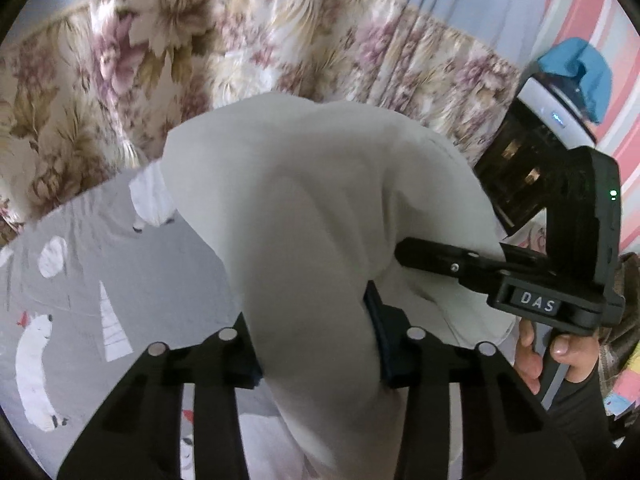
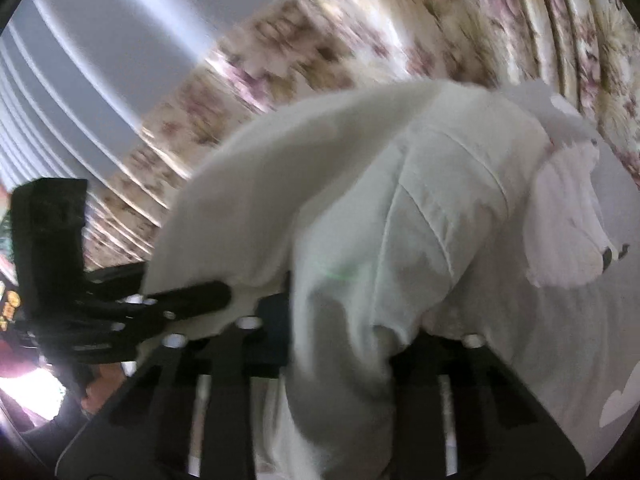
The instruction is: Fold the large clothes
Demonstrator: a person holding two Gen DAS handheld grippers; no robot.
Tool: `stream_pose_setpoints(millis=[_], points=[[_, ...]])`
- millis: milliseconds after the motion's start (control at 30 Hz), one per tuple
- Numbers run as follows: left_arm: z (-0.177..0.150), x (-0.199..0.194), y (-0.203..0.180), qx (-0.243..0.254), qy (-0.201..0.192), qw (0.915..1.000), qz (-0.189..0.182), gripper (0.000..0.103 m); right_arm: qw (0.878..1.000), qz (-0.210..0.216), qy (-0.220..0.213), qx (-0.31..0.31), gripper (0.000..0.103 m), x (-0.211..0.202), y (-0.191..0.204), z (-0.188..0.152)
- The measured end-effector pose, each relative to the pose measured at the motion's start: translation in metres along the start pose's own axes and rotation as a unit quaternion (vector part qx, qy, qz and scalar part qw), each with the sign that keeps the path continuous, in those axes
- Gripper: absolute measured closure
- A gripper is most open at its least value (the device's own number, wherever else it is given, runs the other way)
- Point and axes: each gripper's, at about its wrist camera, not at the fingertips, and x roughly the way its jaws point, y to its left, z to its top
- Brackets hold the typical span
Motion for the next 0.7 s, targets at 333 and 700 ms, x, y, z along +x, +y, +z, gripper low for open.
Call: stream_pose_setpoints(millis=[333, 700], points=[[-0.070, -0.090, 0.072, -0.053, -0.044, 0.9977, 0.000, 0.063, 0.997, 0.062, 0.016, -0.054, 0.085, 0.014, 0.114, -0.033], [-0.217, -0.129, 0.205, -0.130, -0.015, 0.9886, 0.074, 0.047, 0.962, 0.024, 0.121, -0.242, 0.070, 0.141, 0.260, -0.101]])
